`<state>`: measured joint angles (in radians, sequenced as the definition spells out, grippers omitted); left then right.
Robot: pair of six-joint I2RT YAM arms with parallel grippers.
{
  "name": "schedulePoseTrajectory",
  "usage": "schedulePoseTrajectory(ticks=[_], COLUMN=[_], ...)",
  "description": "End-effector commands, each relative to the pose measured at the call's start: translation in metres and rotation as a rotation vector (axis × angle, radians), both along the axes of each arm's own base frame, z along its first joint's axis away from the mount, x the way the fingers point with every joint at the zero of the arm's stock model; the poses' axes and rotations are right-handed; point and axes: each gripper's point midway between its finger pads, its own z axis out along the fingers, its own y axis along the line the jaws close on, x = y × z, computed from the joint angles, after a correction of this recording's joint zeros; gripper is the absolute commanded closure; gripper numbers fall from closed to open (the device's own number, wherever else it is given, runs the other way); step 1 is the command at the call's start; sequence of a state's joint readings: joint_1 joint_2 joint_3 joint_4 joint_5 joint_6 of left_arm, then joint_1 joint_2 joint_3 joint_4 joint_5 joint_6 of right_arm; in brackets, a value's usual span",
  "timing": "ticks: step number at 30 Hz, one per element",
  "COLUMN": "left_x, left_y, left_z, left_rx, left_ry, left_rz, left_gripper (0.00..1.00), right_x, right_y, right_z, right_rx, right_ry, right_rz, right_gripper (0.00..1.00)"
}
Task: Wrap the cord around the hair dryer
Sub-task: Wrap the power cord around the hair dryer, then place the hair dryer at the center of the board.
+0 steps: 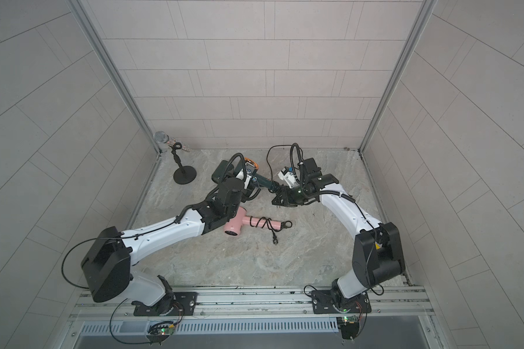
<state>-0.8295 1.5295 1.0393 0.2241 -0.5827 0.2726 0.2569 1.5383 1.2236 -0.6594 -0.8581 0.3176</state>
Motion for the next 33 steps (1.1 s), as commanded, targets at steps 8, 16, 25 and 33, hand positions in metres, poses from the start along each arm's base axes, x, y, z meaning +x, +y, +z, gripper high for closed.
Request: schedulePoseTrajectory(ticks=[8,16,25,33], left_x=[-0.016,-0.022,-0.016,-0.012], left_y=[-0.049,-0.065,-0.068,-0.07], left_z=[-0.082,-0.136,-0.135,-0.146], left_rx=[0.246,0.346,0.294,0.406], left_ry=[0.162,0.466,0.396,0.41], left_rz=[-0.237,-0.262,-0.241,-0.212], left_gripper=[1.0,1.0,1.0,1.0], right_x=[0.048,0.045,0.051,0.052], right_y=[-0.038,-0.066,-0.067,-0.069], right_z=[-0.024,-0.062,-0.067,-0.076], right_rx=[-0.058,-0.129,-0.141,-0.241], right_ry=[-0.107,-0.019,-0.02,0.026], right_rz=[-0.144,-0.237,-0.215,-0.221], right_gripper=[1.0,1.0,1.0,1.0])
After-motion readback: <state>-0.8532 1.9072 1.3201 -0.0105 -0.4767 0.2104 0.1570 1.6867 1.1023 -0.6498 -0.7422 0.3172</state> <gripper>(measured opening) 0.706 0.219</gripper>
